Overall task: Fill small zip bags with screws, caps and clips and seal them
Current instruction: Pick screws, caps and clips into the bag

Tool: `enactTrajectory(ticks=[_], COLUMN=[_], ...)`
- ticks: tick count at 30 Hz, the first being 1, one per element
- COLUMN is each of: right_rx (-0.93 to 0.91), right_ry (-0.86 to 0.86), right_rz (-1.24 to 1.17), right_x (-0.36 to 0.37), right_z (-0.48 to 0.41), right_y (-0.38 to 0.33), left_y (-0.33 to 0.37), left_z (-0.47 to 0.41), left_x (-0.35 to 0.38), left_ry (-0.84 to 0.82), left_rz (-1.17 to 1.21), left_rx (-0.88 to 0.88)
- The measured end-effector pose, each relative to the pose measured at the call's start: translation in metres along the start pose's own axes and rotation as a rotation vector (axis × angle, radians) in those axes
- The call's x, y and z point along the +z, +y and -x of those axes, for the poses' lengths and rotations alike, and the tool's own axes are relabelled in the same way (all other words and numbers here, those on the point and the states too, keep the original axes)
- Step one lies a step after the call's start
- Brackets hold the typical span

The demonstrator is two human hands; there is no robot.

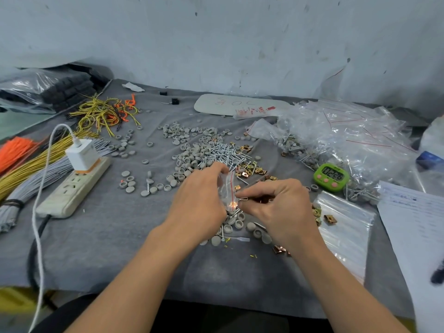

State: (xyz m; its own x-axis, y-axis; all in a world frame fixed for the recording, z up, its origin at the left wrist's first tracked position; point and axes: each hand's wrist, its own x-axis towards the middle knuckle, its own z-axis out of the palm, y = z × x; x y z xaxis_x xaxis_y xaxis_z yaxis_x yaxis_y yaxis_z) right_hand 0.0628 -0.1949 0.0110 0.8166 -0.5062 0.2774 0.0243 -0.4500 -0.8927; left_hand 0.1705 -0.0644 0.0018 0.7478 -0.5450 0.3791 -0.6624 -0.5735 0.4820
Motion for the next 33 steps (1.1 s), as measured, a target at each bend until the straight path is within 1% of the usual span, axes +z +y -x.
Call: enactTrajectory(ticks=[4, 9, 13, 16, 20, 23, 26, 27, 29, 31, 33], right_rx=[-0.05, -0.129, -0.274, -0.325, -0.28, -0.271, -0.217, -0.181, -0.092, -0.004, 0.069], right_ry=[0.009, 0.039, 0.056, 0.021, -0.036, -0.045, 0.082, 0.12, 0.124, 0.043, -0.102], right_rz=[0.078, 0.147, 0.249, 0.353, 0.377, 0.311, 0.213, 0.233, 0.349, 0.523, 0.658], right_x=[0.001, 0.002, 0.006, 0.012, 0.016, 0.012, 0.0, -0.007, -0.025, -0.043, -0.057], right_z=[0.001, -0.001, -0.001, -0.002, -0.007, -0.008, -0.007, -0.008, -0.012, -0.015, -0.014], right_y=[0.003, 0.005, 0.004, 0.0, -0.003, -0.005, -0.005, -0.003, 0.005, 0.012, 0.016], left_y=[0.001, 0.003, 0.009, 0.014, 0.018, 0.014, 0.007, 0.004, -0.001, -0.005, -0.009], left_z=[0.0, 0.001, 0.003, 0.004, 0.006, 0.003, -0.001, -0.002, -0.003, -0.005, -0.006], left_x=[0.0, -0.001, -0.004, -0.006, -0.009, -0.01, -0.012, -0.014, -0.018, -0.021, -0.023], left_ry=[-0.012, -0.074, -0.123, -0.171, -0.223, -0.18, -0.111, -0.084, -0.019, 0.068, 0.142], left_rz=[0.0, 0.014, 0.044, 0.117, 0.204, 0.207, 0.204, 0.218, 0.255, 0.249, 0.194], left_rx=[0.009, 0.015, 0.053, 0.105, 0.134, 0.087, 0.021, -0.023, -0.107, -0.136, -0.128])
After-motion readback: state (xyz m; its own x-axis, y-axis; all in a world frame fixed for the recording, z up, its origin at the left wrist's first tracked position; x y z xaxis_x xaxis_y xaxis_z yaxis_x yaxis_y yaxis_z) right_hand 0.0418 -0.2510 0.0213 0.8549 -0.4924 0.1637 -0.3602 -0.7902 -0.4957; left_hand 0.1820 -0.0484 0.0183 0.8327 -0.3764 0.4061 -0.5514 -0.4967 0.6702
